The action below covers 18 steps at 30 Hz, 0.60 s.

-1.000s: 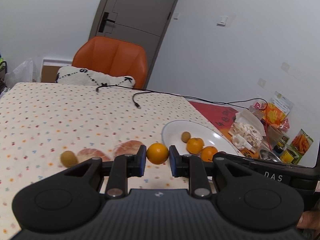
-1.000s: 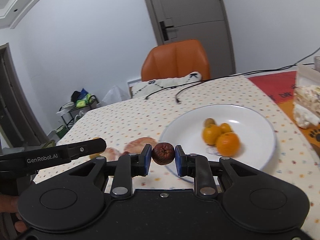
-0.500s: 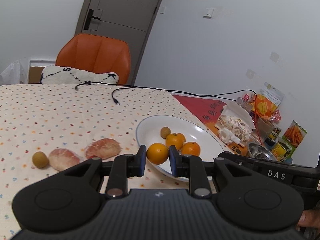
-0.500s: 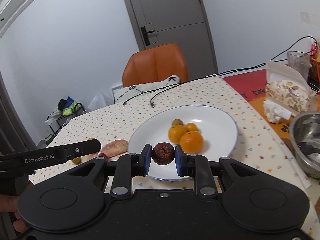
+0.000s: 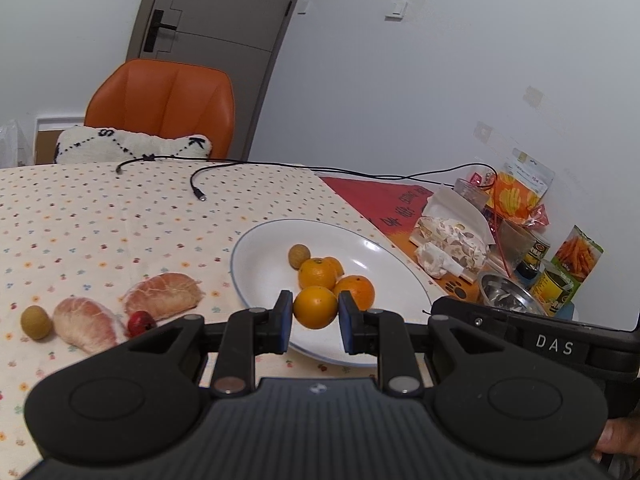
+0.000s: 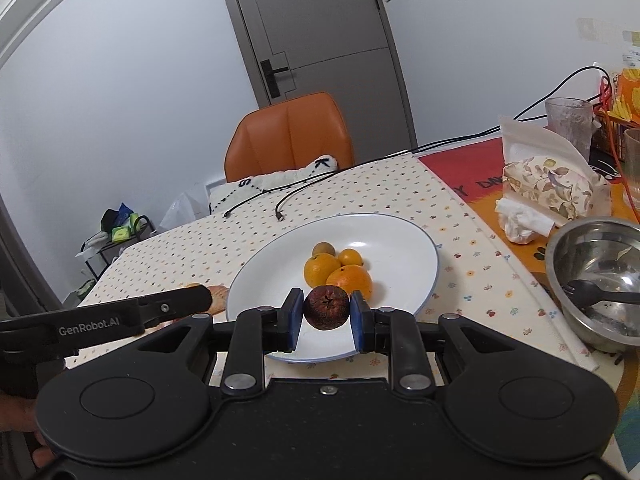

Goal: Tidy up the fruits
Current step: 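Carry the date and orange over the white plate and open both tools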

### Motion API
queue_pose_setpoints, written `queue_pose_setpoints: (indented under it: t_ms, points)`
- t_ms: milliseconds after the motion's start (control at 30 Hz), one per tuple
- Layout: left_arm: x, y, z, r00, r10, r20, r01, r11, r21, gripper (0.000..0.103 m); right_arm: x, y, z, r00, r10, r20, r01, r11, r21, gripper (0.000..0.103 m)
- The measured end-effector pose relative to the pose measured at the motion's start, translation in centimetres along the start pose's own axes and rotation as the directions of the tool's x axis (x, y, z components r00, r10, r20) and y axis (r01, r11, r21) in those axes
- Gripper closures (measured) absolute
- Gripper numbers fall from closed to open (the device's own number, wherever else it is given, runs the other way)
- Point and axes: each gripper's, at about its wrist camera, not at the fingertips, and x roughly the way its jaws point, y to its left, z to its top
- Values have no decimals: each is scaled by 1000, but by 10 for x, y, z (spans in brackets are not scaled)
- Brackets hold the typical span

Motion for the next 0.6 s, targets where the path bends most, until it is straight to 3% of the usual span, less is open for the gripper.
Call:
queue_pose_setpoints:
  t_ms: [600]
  points:
    - [39,-13,-4,998,-20,-60,21,1000,19,80,16,-19,-2,1000,2,-13,-2,1000,30,80]
